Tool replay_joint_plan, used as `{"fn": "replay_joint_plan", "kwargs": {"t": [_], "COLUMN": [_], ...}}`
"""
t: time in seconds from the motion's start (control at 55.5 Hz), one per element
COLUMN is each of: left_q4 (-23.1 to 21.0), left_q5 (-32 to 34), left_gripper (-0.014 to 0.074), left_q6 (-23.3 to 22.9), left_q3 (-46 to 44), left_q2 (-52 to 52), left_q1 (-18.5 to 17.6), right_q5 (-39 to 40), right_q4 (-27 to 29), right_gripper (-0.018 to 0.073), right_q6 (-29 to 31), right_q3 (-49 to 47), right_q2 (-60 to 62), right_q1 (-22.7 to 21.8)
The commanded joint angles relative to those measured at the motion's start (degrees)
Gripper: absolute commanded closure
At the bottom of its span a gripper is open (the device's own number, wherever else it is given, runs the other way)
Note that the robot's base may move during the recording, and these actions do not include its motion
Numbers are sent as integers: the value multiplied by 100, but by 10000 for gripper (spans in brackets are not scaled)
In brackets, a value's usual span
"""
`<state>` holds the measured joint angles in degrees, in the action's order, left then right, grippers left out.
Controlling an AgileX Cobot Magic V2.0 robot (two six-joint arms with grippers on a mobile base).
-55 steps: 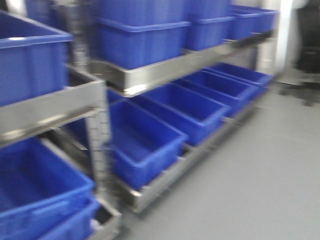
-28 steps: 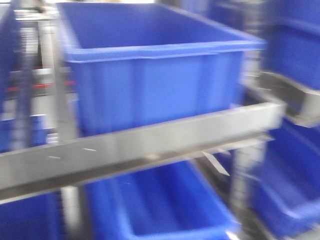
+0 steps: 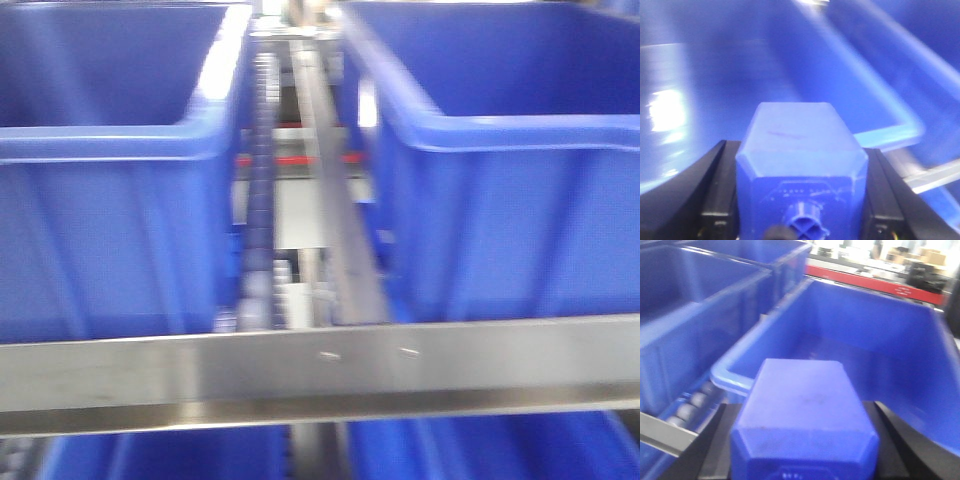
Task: Pick and sort blue part to right shelf
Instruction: 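Lower the left gripper with its blue part into a blue bin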
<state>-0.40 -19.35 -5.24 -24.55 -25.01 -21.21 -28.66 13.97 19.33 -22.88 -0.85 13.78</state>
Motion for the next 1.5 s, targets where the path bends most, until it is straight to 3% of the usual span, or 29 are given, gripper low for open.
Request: {"fn": "replay_joint_plan", "kwargs": {"t": [0.0,1.046,1.226,1.479], "left_q4": [-22,-22,-22,468], "left_q5": [541,552,820,483], "left_gripper": [346,346,346,346], "left_q6": [-2,-2,-2,-2], "left_q3": [-178,-178,-247,-1422], "left_q2": [-15,-15,-15,-942], "left_q1": [-48,-48,-48,-48], "right_q5": [543,543,543,543], "right_q4": [74,74,74,74], "right_gripper": [386,386,386,386], "right_q6": [-11,-11,-11,-11], "right_q3": [-158,-158,-158,-158], "right_q2": [-83,-83,-83,-83], "right_q1": [-14,-14,-14,-14]}}
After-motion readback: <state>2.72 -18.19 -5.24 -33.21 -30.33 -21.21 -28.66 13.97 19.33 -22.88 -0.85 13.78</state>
